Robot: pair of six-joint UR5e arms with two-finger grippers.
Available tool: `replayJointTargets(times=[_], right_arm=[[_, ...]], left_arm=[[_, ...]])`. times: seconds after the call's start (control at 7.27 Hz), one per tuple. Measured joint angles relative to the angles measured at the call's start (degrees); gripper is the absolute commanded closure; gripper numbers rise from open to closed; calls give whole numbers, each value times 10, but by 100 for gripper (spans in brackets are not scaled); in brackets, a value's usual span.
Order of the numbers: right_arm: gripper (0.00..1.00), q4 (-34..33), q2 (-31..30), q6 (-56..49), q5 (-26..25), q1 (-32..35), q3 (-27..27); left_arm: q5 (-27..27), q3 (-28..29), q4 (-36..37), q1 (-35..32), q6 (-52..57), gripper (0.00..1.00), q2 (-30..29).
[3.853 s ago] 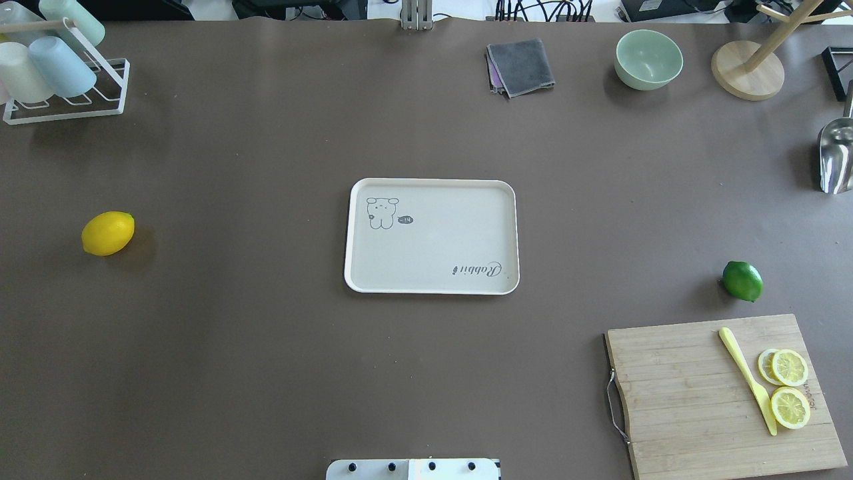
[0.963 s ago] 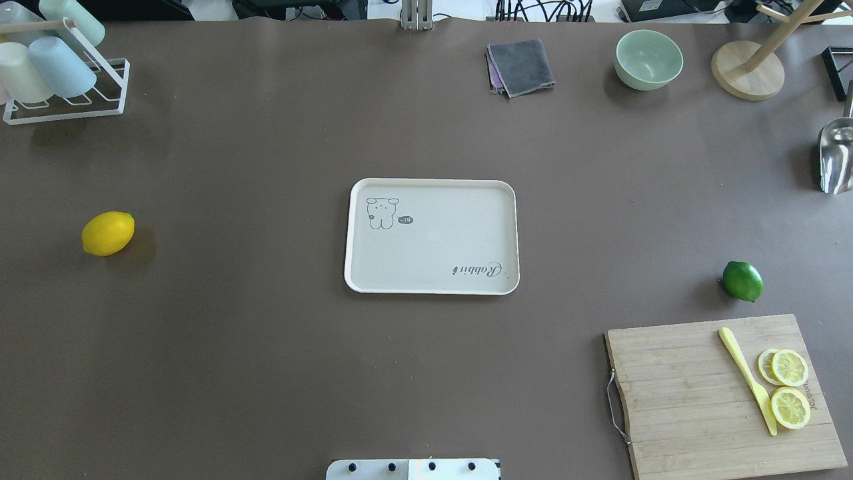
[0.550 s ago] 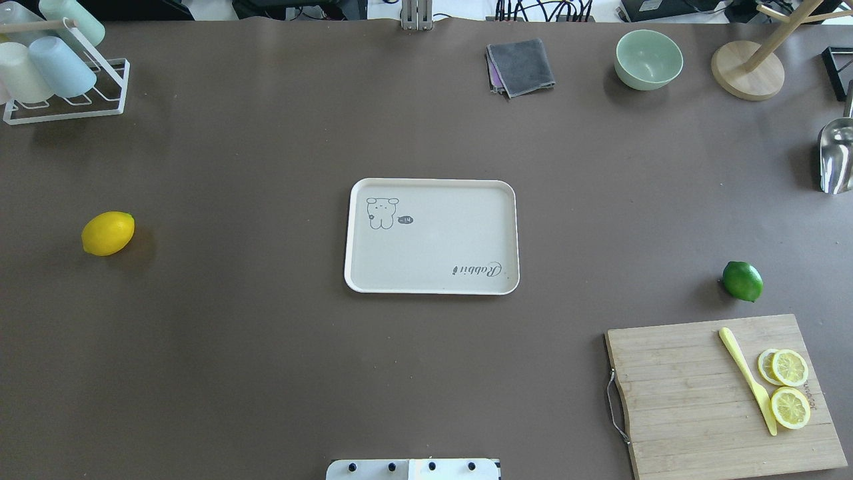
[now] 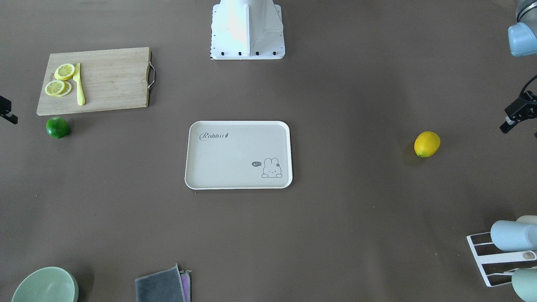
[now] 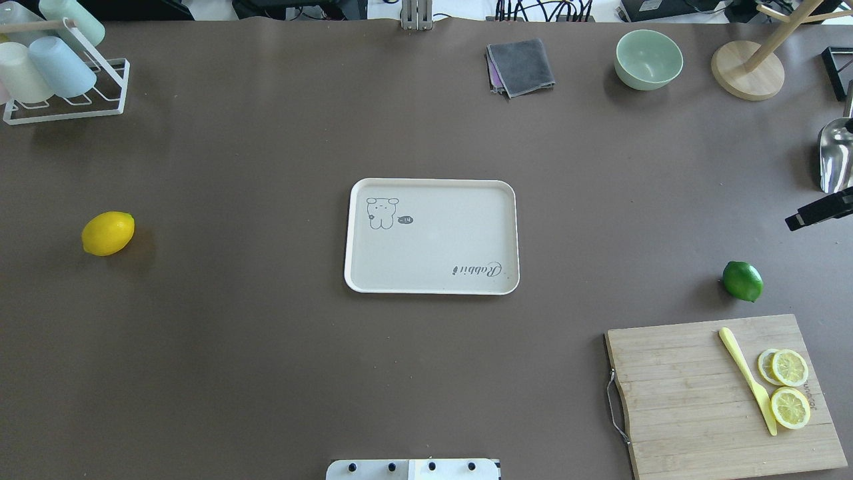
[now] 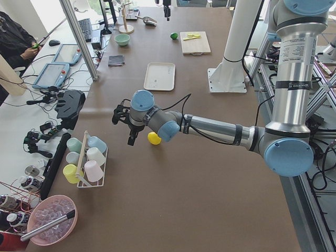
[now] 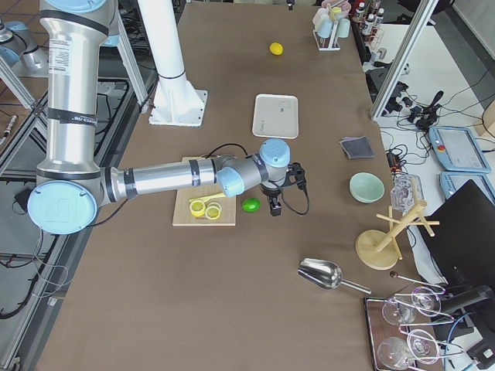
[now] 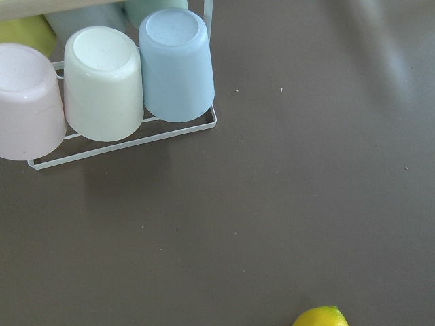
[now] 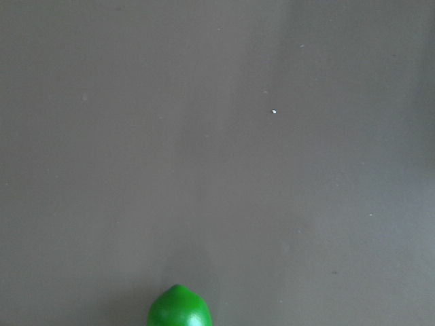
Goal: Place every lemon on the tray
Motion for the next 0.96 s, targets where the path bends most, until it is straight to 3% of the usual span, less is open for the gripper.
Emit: replayJointTargets(times=[0.41,0.96], right_arm=[[0,55,2,77,-55,-87,-19],[0,65,6,92,-61,-132,-45]], left_arm=[[0,1,-1,0,-1,2,-1],[-1,0,-1,0,-1,2,-1]])
